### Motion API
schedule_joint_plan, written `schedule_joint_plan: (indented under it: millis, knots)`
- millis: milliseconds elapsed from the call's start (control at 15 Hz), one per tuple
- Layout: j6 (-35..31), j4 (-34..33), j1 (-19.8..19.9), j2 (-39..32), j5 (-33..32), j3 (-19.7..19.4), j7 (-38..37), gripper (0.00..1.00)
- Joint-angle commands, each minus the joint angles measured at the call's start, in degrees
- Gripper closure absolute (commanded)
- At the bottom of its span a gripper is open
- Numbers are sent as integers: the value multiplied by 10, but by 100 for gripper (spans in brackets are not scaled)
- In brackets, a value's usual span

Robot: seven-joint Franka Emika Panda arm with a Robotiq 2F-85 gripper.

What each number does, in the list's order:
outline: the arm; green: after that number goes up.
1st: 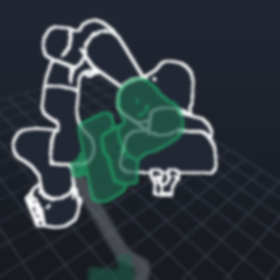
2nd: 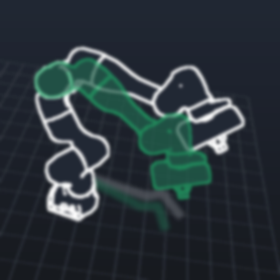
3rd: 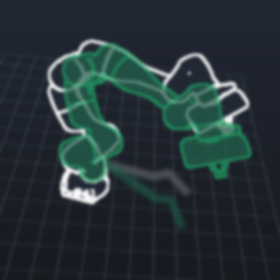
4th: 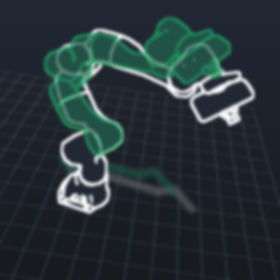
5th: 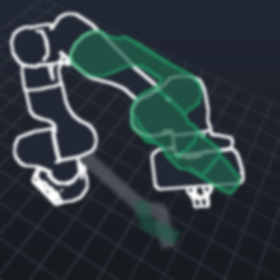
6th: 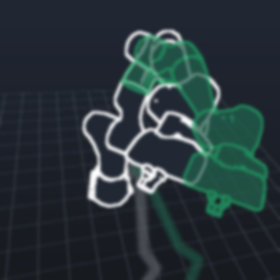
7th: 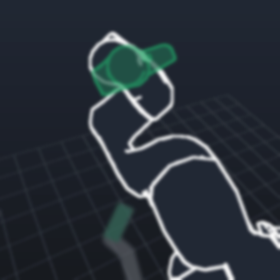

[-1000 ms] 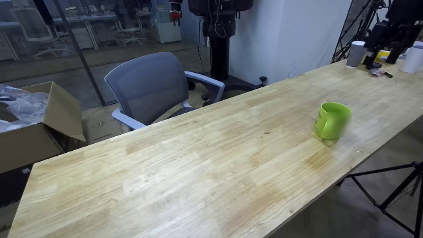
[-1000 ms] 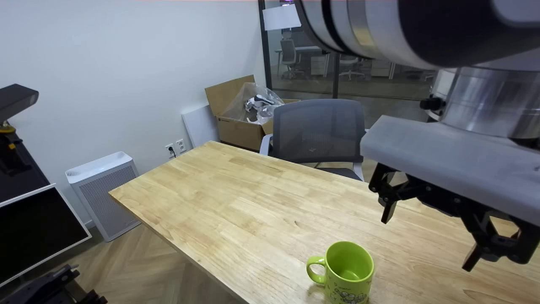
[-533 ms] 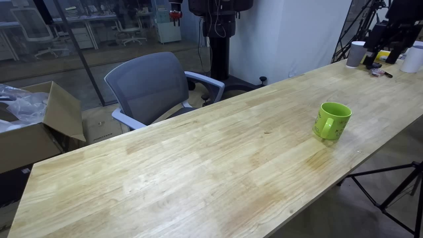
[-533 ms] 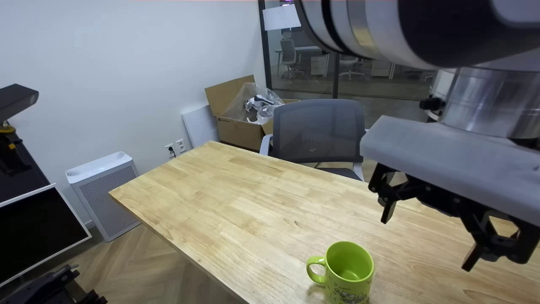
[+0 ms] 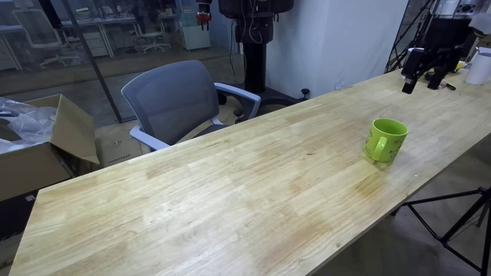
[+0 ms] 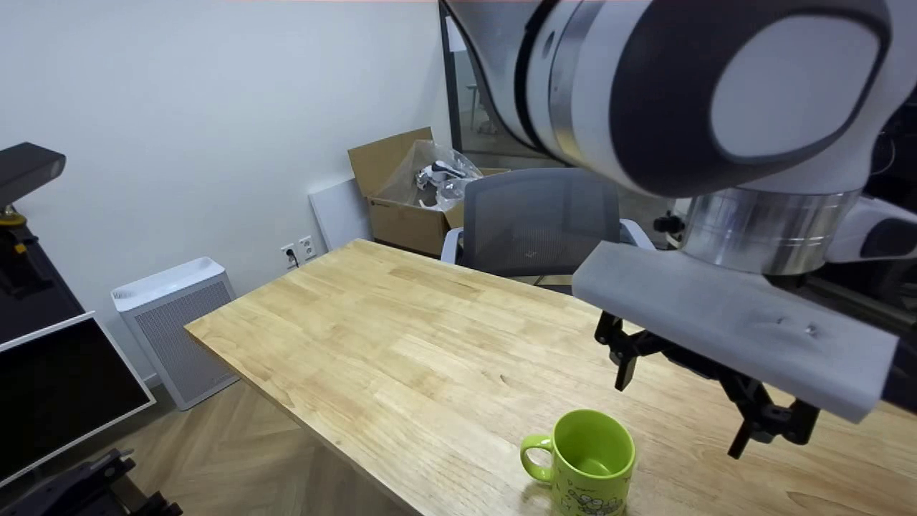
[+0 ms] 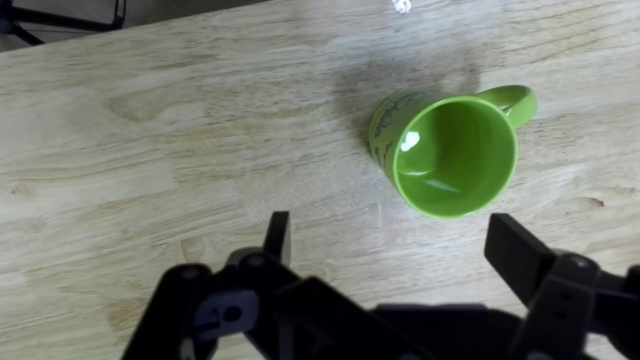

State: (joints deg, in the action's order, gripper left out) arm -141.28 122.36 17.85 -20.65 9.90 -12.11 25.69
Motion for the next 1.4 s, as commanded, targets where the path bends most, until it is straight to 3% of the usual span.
schedule_joint_plan:
  millis: [0,1333]
  knots:
    - [-7,-24,5,-35,-21,10,-38,0]
    - [-34,-41,2,-110,-74,16,-95,0]
